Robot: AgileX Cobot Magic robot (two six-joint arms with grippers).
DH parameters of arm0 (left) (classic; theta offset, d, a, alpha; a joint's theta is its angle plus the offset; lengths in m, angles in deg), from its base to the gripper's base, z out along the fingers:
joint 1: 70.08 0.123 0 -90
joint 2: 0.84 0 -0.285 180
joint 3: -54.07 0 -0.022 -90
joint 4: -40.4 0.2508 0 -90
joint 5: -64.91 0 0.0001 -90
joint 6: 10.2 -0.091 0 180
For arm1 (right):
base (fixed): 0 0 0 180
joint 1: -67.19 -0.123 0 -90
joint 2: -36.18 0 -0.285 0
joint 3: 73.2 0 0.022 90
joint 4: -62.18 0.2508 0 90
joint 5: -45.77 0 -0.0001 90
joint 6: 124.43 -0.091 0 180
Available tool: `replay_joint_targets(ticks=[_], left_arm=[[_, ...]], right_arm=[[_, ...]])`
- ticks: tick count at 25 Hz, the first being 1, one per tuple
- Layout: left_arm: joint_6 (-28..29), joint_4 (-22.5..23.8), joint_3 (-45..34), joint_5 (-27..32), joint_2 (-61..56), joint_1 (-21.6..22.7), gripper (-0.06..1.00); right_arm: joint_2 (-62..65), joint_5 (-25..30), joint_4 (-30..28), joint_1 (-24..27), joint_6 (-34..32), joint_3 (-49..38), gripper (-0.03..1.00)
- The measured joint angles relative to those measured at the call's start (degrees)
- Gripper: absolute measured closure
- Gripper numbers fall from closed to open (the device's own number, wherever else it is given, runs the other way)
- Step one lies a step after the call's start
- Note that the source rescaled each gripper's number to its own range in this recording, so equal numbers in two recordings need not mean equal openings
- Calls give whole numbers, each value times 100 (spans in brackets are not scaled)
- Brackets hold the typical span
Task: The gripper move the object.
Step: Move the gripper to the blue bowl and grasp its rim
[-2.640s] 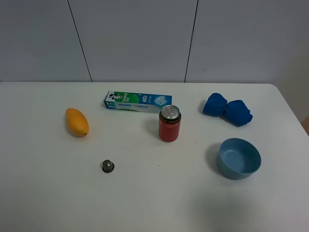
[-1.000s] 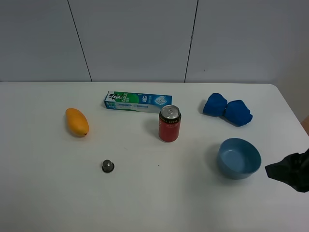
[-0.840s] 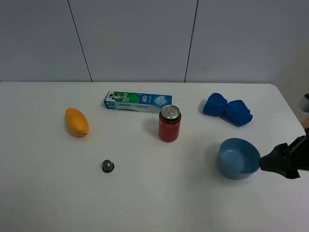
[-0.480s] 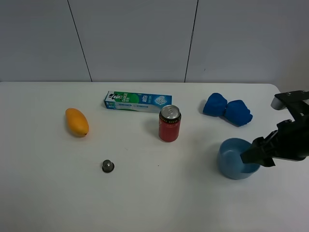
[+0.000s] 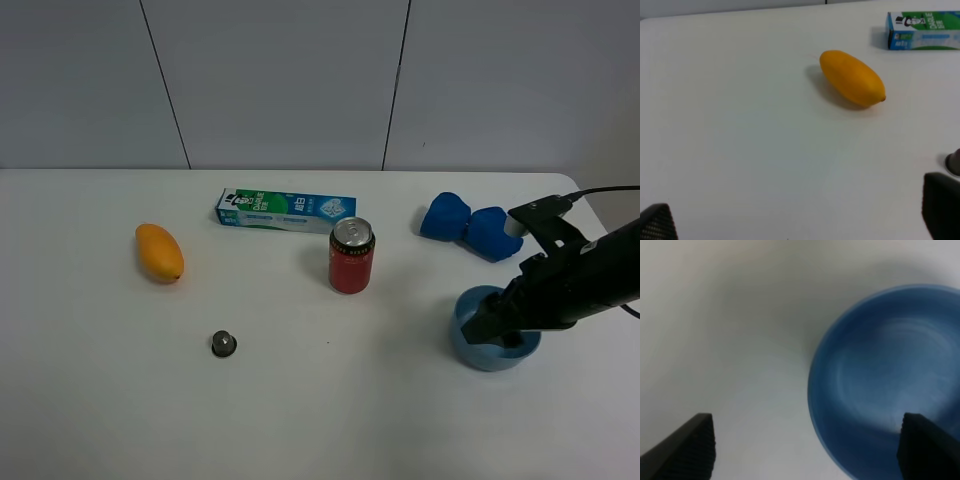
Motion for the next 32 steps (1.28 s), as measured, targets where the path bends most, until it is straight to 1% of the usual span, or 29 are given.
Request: replay_joint_targets(ticks=[6,9,14,18,19,22,24,28,32], left_arm=[[0,0,0,0,0,0,-6],[0,0,0,0,0,0,-6],[0,0,0,0,0,0,-6],[0,0,0,0,0,0,-6],[0,0,0,0,0,0,-6],[0,0,0,0,0,0,-6],[0,0,0,0,0,0,-6],[0,0,0,0,0,0,-6],[0,0,0,0,0,0,-6]], right_arm=[[-612,-493,-81,-419,0,4,18],[-941,-711,-95,-551,-5,4,18],[-1435,-1038,-104,-662,-5,4,18],[-1505,-1202,-104,-662,-5,4,18],[-1505,-1237,-104,-662,-5,4,20],[-1505,-1243,-104,-662,-5,6,33],[-1505,-1243,-104,-662,-5,6,40],[-1567,-1243,-104,-662,6,11,45],[-1817,-1224,-104,-662,6,11,53]])
